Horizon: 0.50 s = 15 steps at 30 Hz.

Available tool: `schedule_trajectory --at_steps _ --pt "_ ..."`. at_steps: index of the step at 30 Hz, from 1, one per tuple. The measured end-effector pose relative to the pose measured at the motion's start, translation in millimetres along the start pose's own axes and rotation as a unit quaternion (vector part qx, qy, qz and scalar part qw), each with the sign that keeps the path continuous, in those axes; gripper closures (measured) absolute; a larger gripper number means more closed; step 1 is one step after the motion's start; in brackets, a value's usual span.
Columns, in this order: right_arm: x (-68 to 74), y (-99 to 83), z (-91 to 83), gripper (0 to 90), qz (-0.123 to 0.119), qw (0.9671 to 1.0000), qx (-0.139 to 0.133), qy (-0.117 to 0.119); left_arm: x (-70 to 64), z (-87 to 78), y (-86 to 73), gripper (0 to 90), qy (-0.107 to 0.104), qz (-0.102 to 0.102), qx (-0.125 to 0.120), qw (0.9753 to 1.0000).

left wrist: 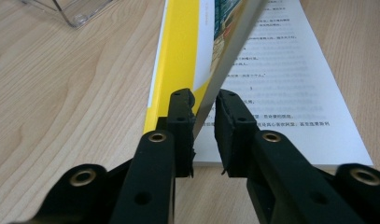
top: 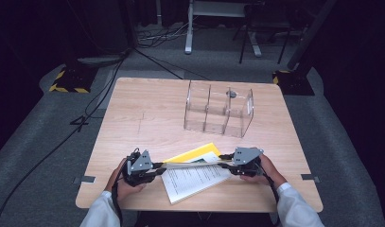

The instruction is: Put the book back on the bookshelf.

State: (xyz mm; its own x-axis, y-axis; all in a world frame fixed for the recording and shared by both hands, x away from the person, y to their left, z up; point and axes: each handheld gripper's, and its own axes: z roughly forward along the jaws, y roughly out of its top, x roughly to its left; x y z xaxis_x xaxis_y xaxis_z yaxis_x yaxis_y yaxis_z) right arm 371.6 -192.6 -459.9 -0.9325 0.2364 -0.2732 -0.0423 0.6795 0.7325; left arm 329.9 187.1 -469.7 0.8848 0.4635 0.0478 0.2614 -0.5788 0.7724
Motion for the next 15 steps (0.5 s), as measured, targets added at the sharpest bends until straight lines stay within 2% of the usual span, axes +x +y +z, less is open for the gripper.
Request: schedule_trajectory --at_steps 2,3,6,9,15 --pt "1.0 1.3 0.3 73.8 -0.007 1.0 0.001 -0.002 -1.7 -0.7 -0.3 74.3 0.004 -0.004 0.005 1.0" --pt "1.9 2.4 0.3 74.5 -0.013 0.9999 0.002 -0.004 -2.8 -1.0 0.4 70.7 0.005 -0.006 0.008 0.9999" --pt "5.7 7.0 -0.3 76.7 -0.025 0.9997 0.002 -0.008 -9.0 -4.2 3.9 60.5 0.015 -0.007 0.002 0.9999" --pt "9.5 13.3 -0.3 78.0 -0.033 0.9994 0.004 -0.011 -19.1 -11.6 13.0 55.6 0.019 -0.003 -0.014 0.9997" --pt "14.2 23.4 0.7 79.8 -0.046 0.9988 0.009 -0.014 -40.0 -8.7 34.9 39.1 0.057 0.011 -0.004 0.9983"
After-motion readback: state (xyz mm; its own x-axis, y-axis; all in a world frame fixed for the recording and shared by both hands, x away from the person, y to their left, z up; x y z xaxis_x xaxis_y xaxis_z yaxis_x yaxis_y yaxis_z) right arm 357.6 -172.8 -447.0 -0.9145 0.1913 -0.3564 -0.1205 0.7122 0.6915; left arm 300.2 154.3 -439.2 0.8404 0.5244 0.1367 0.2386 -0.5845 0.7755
